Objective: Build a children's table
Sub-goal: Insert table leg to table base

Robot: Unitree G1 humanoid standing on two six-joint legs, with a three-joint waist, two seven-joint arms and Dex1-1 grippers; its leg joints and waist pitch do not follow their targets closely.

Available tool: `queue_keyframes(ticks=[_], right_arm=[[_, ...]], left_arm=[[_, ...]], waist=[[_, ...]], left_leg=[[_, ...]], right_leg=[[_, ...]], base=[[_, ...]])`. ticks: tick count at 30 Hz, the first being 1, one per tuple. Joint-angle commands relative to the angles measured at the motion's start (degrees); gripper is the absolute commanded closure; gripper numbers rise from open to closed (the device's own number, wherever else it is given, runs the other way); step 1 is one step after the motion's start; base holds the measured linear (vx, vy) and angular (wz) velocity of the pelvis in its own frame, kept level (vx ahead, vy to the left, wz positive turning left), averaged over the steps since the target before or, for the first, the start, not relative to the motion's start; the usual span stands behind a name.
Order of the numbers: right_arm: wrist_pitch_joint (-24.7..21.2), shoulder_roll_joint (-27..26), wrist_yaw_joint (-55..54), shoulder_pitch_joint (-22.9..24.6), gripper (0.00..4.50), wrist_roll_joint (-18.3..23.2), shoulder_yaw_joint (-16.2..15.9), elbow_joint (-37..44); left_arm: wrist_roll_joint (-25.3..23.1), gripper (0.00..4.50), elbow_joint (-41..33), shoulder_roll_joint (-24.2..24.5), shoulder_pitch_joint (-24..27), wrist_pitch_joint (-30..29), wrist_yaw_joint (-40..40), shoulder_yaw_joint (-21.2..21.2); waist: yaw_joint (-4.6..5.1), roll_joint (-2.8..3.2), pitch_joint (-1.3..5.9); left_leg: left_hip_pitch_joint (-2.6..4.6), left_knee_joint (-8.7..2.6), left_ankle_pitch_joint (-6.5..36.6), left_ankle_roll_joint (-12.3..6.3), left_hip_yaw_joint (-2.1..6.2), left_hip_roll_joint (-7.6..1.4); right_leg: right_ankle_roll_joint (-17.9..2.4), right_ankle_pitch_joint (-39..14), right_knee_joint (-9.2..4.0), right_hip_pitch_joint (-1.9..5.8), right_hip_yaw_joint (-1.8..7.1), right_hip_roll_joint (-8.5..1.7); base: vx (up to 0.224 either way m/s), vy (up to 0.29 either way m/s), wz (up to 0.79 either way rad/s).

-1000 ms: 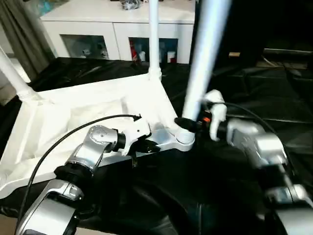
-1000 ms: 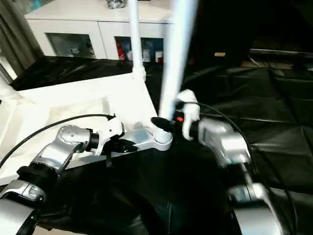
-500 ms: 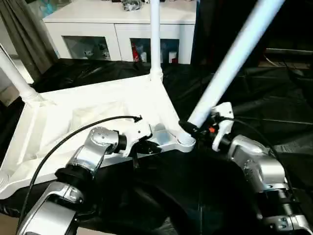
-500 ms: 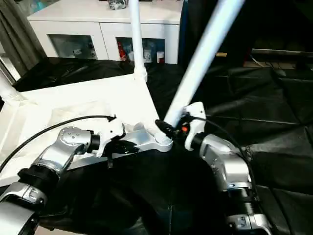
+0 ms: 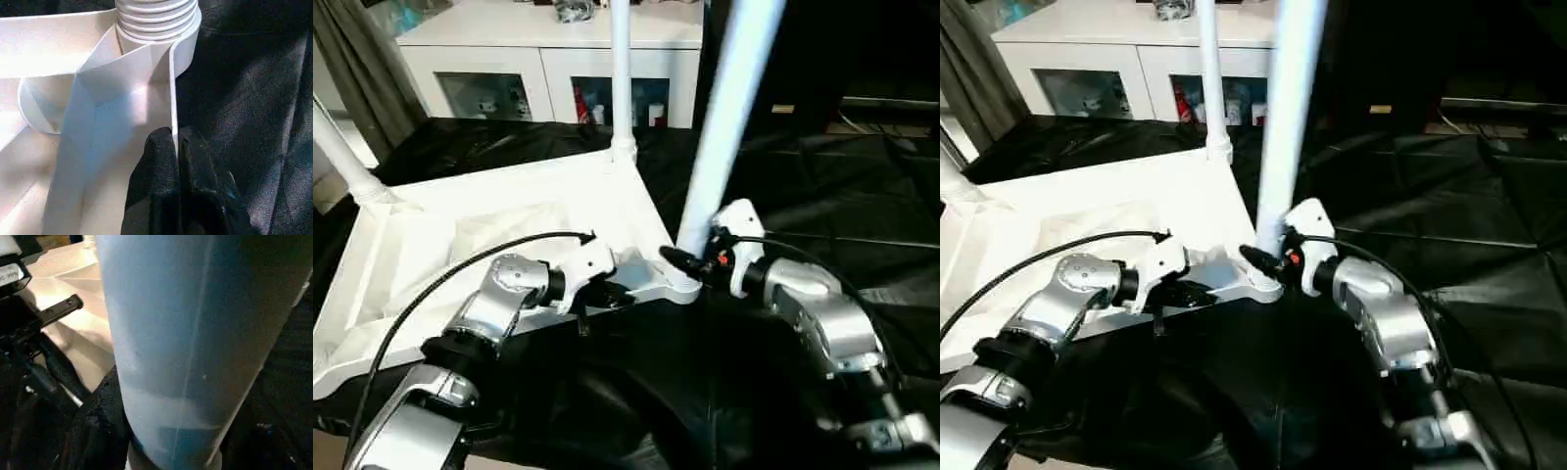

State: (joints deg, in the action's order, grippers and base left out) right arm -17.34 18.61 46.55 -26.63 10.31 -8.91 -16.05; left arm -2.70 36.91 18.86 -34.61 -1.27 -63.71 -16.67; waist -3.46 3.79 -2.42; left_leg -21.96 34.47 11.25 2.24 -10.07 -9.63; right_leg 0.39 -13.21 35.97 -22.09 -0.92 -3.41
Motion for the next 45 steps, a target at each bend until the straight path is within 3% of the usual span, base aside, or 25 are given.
queue_keyframes(ticks=[1, 2, 4, 10, 15, 19, 20, 21, 22, 23, 24, 28, 29, 30, 33, 36, 39, 43, 45], right_arm=[[-1.41, -0.02, 4.29, 2.66, 2.60, -0.90, -4.44, -3.78], [-1.04, 0.32, 5.18, 2.70, 2.60, -0.75, -4.60, -4.01], [0.09, 0.92, 7.52, 2.51, 2.60, -0.37, -4.85, -5.05], [2.07, 2.22, 12.37, 2.00, 2.60, -0.09, -5.35, -6.91], [2.64, 2.64, 13.11, 2.36, 2.60, -0.25, -5.06, -6.97], [3.81, 0.35, 3.07, 2.27, 2.60, -3.18, -2.61, -10.18], [3.74, -1.82, -3.66, 2.03, 2.60, -4.07, -0.47, -12.84], [3.74, -1.82, -3.66, 2.03, 2.60, -4.07, -0.47, -12.84], [3.64, -2.58, -5.71, 1.98, 2.60, -4.17, 0.22, -13.58], [3.45, -3.39, -7.58, 1.79, 2.60, -4.25, 0.92, -14.40], [3.12, -6.00, -13.33, 0.51, 2.60, -4.63, 2.45, -17.14], [3.08, -9.03, -19.85, -2.10, 2.60, -4.72, 4.10, -21.21], [3.24, -10.74, -23.93, -4.40, 2.60, -4.90, 4.58, -24.49], [3.68, -11.84, -26.50, -5.95, 2.60, -5.27, 4.65, -26.80], [3.86, -12.94, -28.61, -7.33, 2.60, -5.38, 4.84, -28.72], [3.45, -15.67, -32.19, -10.08, 2.60, -5.94, 4.94, -31.92], [3.64, -16.35, -32.24, -10.71, 2.60, -6.37, 4.95, -32.75], [4.05, -16.78, -31.97, -11.55, 2.60, -6.33, 4.90, -34.39], [4.42, -16.87, -32.25, -12.05, 2.60, -6.76, 4.68, -35.34]], left_arm=[[0.82, 4.50, -2.06, 0.58, -0.11, 1.31, -1.00, 0.54], [0.76, 4.50, -2.45, 0.83, -0.04, 1.51, -1.66, 0.20], [0.72, 4.50, -3.72, 1.52, 0.27, 1.78, -3.55, -0.66], [1.30, 4.50, -7.83, 2.99, 1.41, 0.81, -7.16, -2.16], [1.67, 4.50, -9.66, 3.13, 1.61, -0.88, -6.41, -1.43], [1.32, 4.50, -9.77, 2.12, 0.66, -5.23, -0.29, 1.25], [1.06, 4.50, -10.48, 1.45, 0.34, -8.85, 3.57, 2.54], [1.06, 4.50, -10.48, 1.45, 0.34, -8.85, 3.57, 2.54], [0.96, 4.50, -10.95, 1.21, 0.32, -10.10, 4.60, 2.80], [0.77, 4.50, -11.63, 1.06, 0.37, -11.52, 5.29, 2.86], [-0.18, 4.50, -13.59, -0.26, 0.15, -16.62, 8.71, 3.30], [-1.50, 4.50, -15.85, -2.61, -0.28, -22.84, 13.07, 3.70], [-2.78, 4.50, -16.44, -4.86, -1.04, -27.03, 16.82, 3.85], [-3.35, 4.50, -16.83, -6.56, -1.57, -30.11, 19.69, 3.97], [-3.68, 4.50, -16.74, -8.53, -2.11, -32.07, 22.29, 4.03], [-4.49, 4.50, -15.05, -12.51, -3.23, -33.08, 27.21, 2.55], [-4.34, 4.50, -15.63, -12.92, -3.20, -34.40, 27.79, 2.28], [-4.81, 4.50, -16.26, -12.61, -3.07, -35.46, 27.91, 2.24], [-4.77, 4.50, -16.40, -12.44, -3.11, -35.90, 28.07, 2.33]], waist=[[-0.61, -1.33, 3.30], [-0.60, -1.69, 3.24], [-0.76, -1.38, 3.25], [-0.79, -1.25, 3.06], [-0.95, -1.55, 2.95], [-0.77, -1.57, 2.77], [-0.35, -1.65, 2.47], [-0.15, -1.59, 2.38], [0.11, -1.62, 2.29], [0.22, -1.58, 2.21], [0.20, -1.24, 2.17], [0.84, -1.15, 2.03], [0.67, -0.90, 2.19], [0.97, -1.01, 2.13], [0.77, -1.40, 2.30], [0.35, -1.25, 2.50], [0.09, -1.05, 2.57], [0.24, -0.95, 2.44], [0.49, -0.94, 2.27]], left_leg=[[0.73, -3.89, 5.65, -3.86, 1.12, -3.36], [0.73, -3.92, 5.73, -4.12, 1.03, -3.34], [0.79, -3.95, 6.22, -4.18, 1.11, -3.45], [0.99, -4.23, 8.41, -3.01, 1.15, -3.69], [1.01, -4.19, 7.92, -3.34, 1.10, -3.57], [1.06, -4.35, 8.27, -2.52, 1.13, -3.58], [1.12, -4.72, 10.76, -1.14, 1.20, -3.50], [1.19, -4.82, 11.58, -0.68, 1.26, -3.45], [0.99, -5.08, 12.67, -0.02, 1.46, -3.41], [1.12, -5.18, 13.80, 0.43, 1.45, -3.46], [1.21, -5.22, 14.42, 0.67, 1.55, -3.45], [1.28, -5.39, 16.61, 1.94, 1.59, -3.26], [1.38, -5.38, 16.31, 1.93, 1.66, -3.26], [1.29, -5.39, 16.04, 2.01, 1.56, -3.31], [1.12, -5.19, 14.37, 1.42, 1.49, -3.11], [1.01, -4.96, 11.32, 0.39, 1.42, -3.08], [0.86, -4.92, 9.90, -0.37, 1.48, -3.09], [1.07, -5.17, 12.01, -0.26, 1.47, -3.18], [1.16, -5.43, 14.60, 0.51, 1.54, -3.24]], right_leg=[[-15.43, 0.90, -3.89, 2.43, 1.95, -4.85], [-15.54, 1.22, -3.91, 2.42, 1.91, -4.71], [-15.76, 0.97, -3.86, 2.32, 1.89, -4.89], [-16.87, 2.29, -3.76, 2.20, 1.83, -4.68], [-17.36, 3.81, -3.68, 2.33, 1.85, -4.70], [-17.34, 2.47, -3.78, 2.10, 1.92, -4.77], [-16.99, -2.33, -4.20, 2.04, 1.94, -4.83], [-16.88, -4.21, -4.40, 1.91, 1.95, -4.86], [-16.05, -7.08, -4.62, 2.25, 1.91, -4.88], [-15.31, -8.97, -4.85, 1.97, 2.02, -4.81], [-15.10, -9.66, -4.89, 1.83, 2.05, -4.83], [-14.48, -12.11, -5.30, 1.62, 2.14, -4.74], [-14.39, -11.33, -5.17, 1.67, 2.10, -4.68], [-14.83, -10.44, -5.12, 1.59, 2.19, -4.70], [-14.96, -8.85, -5.17, 1.96, 2.15, -4.68], [-15.60, -4.36, -4.97, 2.11, 2.05, -4.62], [-15.60, -0.71, -4.66, 2.24, 1.89, -4.52], [-15.62, -1.48, -4.86, 2.16, 1.81, -4.49], [-15.32, -5.33, -5.18, 2.07, 1.86, -4.61]], base=[[0.000, 0.000, 0.00], [0.000, 0.000, 0.00], [0.000, 0.000, 0.00], [0.000, 0.000, 0.00], [0.000, 0.000, 0.00], [0.000, 0.000, 0.00], [0.000, 0.000, 0.00], [0.000, 0.000, 0.00], [0.000, 0.000, 0.00], [0.000, 0.000, 0.00], [0.000, 0.000, 0.00], [0.000, 0.000, 0.00], [0.000, 0.000, 0.00], [0.000, 0.000, 0.00], [0.000, 0.000, 0.00], [0.000, 0.000, 0.00], [0.000, 0.000, 0.00], [0.000, 0.000, 0.00], [0.000, 0.000, 0.00]])
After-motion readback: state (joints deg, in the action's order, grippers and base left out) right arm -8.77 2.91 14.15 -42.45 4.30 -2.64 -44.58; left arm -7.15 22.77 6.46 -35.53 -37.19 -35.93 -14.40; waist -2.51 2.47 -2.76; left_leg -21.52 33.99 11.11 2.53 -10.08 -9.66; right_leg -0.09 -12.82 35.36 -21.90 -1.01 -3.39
